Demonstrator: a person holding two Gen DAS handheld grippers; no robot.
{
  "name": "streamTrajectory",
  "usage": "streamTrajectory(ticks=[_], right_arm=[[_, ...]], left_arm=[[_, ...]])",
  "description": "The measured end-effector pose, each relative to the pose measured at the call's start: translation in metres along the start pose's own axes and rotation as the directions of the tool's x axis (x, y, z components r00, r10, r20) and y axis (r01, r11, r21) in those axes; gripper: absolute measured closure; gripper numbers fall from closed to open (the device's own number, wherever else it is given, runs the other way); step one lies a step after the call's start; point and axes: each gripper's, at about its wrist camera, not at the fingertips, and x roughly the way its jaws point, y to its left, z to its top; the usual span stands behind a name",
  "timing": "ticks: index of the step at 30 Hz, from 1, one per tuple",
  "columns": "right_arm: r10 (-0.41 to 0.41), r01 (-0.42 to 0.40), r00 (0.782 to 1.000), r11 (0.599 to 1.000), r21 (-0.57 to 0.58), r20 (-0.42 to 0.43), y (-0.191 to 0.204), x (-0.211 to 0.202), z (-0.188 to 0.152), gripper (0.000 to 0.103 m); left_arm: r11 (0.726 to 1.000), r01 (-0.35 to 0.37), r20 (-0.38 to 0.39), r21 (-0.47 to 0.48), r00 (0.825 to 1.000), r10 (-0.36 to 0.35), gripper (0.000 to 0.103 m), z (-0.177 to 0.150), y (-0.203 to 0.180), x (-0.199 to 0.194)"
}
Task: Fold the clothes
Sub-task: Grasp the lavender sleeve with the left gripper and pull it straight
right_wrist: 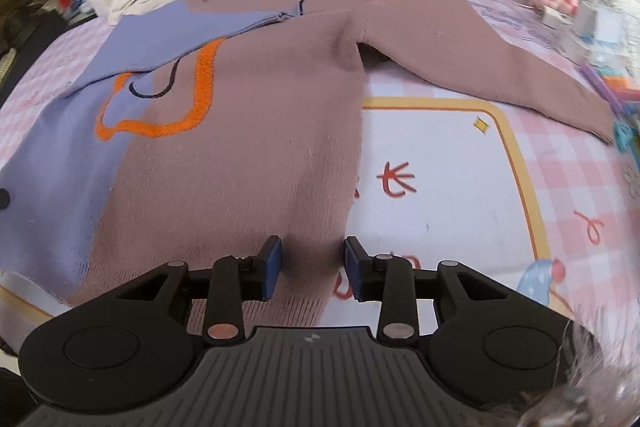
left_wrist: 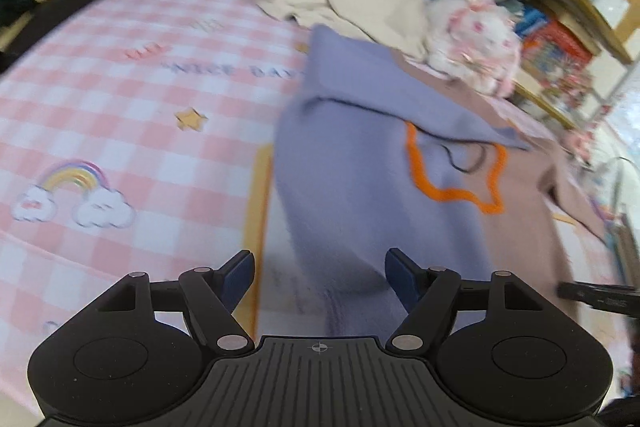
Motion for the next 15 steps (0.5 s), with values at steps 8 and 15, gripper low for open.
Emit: streamTrajectory(ticks=[8, 15], right_arm=[[-0.021, 0.017, 0.998, 0.998, 0.057, 0.065, 0.006, -0.015, 0.021, 0.091], [0.024, -0.025, 1.000, 0.999, 0.029, 0.013, 0.004, -0.042, 0.019, 0.090]], left_arm=[[0.954, 0.283, 0.037, -0.104, 0.959, -0.280, 0.099, 0.041, -0.002, -0.022], [0.982, 0.188, -0.007, -0.016, 0.982, -0.188, 0.091, 0.035, 0.000, -0.044]])
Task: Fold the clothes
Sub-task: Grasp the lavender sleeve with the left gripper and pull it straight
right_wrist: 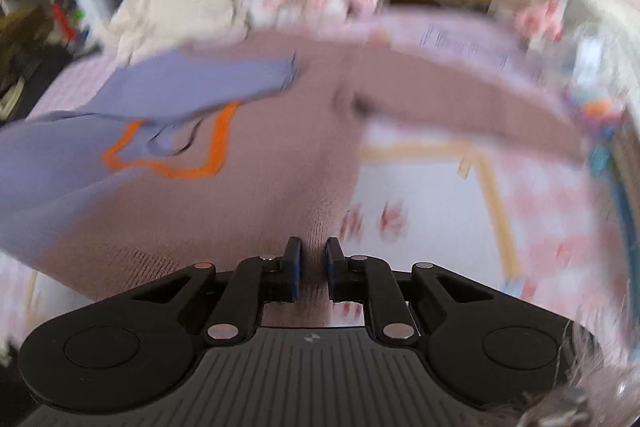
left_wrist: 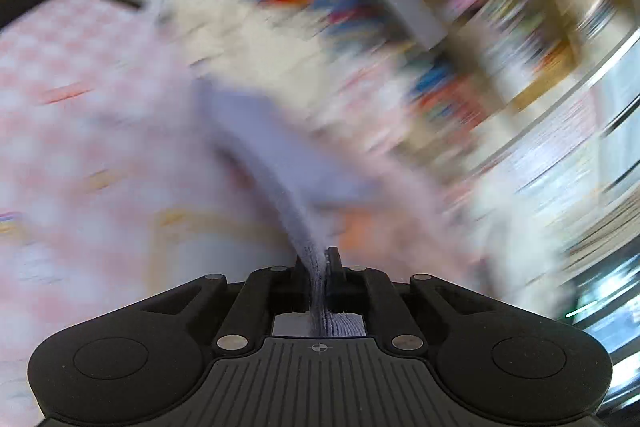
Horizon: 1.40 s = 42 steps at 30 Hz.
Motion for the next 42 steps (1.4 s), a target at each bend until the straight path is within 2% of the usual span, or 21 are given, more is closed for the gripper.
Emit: streamTrajectory(ticks=[1, 3, 4, 5, 6, 7, 11, 13, 15, 16, 18, 22, 27, 30, 32, 34, 36, 38, 39, 40, 42], right_arm=[[0.013, -0.013, 0.999, 1.000, 0.003, -0.033, 0.000, 0.003, -0.006, 0.090], [0.012, -0.013, 0.998, 1.000, -0.008, -0.065, 0.003, 0.010, -0.015, 0.085], [0.008, -0.009, 0.998, 1.000, -0.016, -0.068, 0.005, 0.011, -0.018, 0.081], [0.003, -0.005, 0.997, 1.000, -0.024, -0.071, 0.007, 0.012, -0.020, 0.079], [-0.002, 0.000, 0.998, 0.999, -0.037, -0.062, 0.008, 0.011, -0.021, 0.067], [-0.015, 0.012, 0.999, 0.999, -0.049, -0.050, 0.007, 0.011, -0.020, 0.059], [-0.039, 0.037, 0.997, 0.999, -0.032, -0.060, -0.002, 0.026, -0.014, 0.060], [-0.037, 0.035, 0.996, 0.999, -0.032, -0.077, -0.002, 0.037, -0.016, 0.081], [-0.009, 0.003, 0.996, 0.998, -0.057, -0.091, 0.003, 0.036, -0.019, 0.088], [0.007, -0.013, 0.995, 0.998, -0.065, -0.100, 0.005, 0.035, -0.020, 0.089], [0.043, -0.052, 0.992, 0.996, -0.073, -0.120, 0.008, 0.032, -0.024, 0.089], [0.025, -0.034, 0.995, 0.995, -0.090, -0.094, 0.010, 0.031, -0.028, 0.089], [-0.037, 0.029, 0.998, 0.989, -0.145, -0.051, 0.016, 0.029, -0.033, 0.088], [-0.055, 0.046, 0.998, 0.982, -0.184, -0.043, 0.021, 0.028, -0.034, 0.088], [-0.052, 0.041, 0.998, 0.977, -0.209, -0.046, 0.022, 0.029, -0.034, 0.088], [-0.038, 0.027, 0.998, 0.978, -0.208, -0.051, 0.020, 0.030, -0.034, 0.088], [-0.020, 0.009, 0.998, 0.980, -0.198, -0.057, 0.016, 0.031, -0.033, 0.088], [-0.005, -0.007, 0.998, 0.982, -0.188, -0.063, 0.013, 0.032, -0.033, 0.088], [0.001, -0.013, 0.998, 0.983, -0.183, -0.065, 0.012, 0.032, -0.032, 0.088], [0.006, -0.018, 0.997, 0.985, -0.174, -0.071, 0.011, 0.032, -0.031, 0.088], [0.013, -0.026, 0.997, 0.987, -0.158, -0.082, 0.009, 0.032, -0.029, 0.088]], left_arm=[[0.996, -0.083, -0.047, 0.034, 0.995, 0.084, 0.088, -0.009, 0.007, 0.012], [0.974, -0.216, -0.098, 0.072, 0.970, 0.222, 0.087, -0.022, 0.018, 0.027], [0.957, -0.277, -0.096, 0.085, 0.954, 0.284, 0.083, -0.026, 0.022, 0.030], [0.943, -0.318, -0.083, 0.093, 0.942, 0.326, 0.074, -0.028, 0.024, 0.029], [0.937, -0.337, -0.057, 0.092, 0.938, 0.343, 0.070, -0.027, 0.025, 0.026], [0.932, -0.351, -0.016, 0.089, 0.935, 0.354, 0.063, -0.025, 0.024, 0.020], [0.899, -0.383, 0.193, 0.213, 0.918, 0.346, 0.036, -0.006, -0.003, 0.006], [0.888, -0.344, 0.222, 0.306, 0.933, 0.285, 0.033, 0.005, -0.025, 0.019], [0.873, -0.278, 0.199, 0.400, 0.957, 0.213, 0.033, 0.013, -0.054, 0.042], [0.855, -0.245, 0.185, 0.458, 0.967, 0.177, 0.033, 0.014, -0.069, 0.057], [0.803, -0.217, 0.167, 0.555, 0.975, 0.148, 0.033, 0.015, -0.095, 0.089], [0.700, -0.156, 0.102, 0.697, 0.988, 0.118, 0.034, 0.009, -0.143, 0.153], [0.497, -0.181, 0.147, 0.849, 0.983, 0.106, 0.035, -0.007, -0.191, 0.206], [0.439, -0.201, 0.164, 0.876, 0.979, 0.122, 0.047, -0.013, -0.205, 0.226], [0.398, -0.224, 0.179, 0.889, 0.973, 0.149, 0.059, -0.016, -0.210, 0.241], [0.359, -0.254, 0.204, 0.898, 0.964, 0.170, 0.062, -0.020, -0.211, 0.252], [0.348, -0.285, 0.236, 0.893, 0.956, 0.176, 0.065, -0.019, -0.212, 0.259], [0.351, -0.307, 0.254, 0.885, 0.949, 0.188, 0.094, -0.016, -0.210, 0.266], [0.365, -0.309, 0.250, 0.878, 0.947, 0.200, 0.100, -0.012, -0.208, 0.269], [0.405, -0.317, 0.257, 0.858, 0.946, 0.197, 0.099, -0.004, -0.203, 0.265], [0.515, -0.337, 0.289, 0.788, 0.942, 0.174, 0.099, 0.017, -0.192, 0.247]])
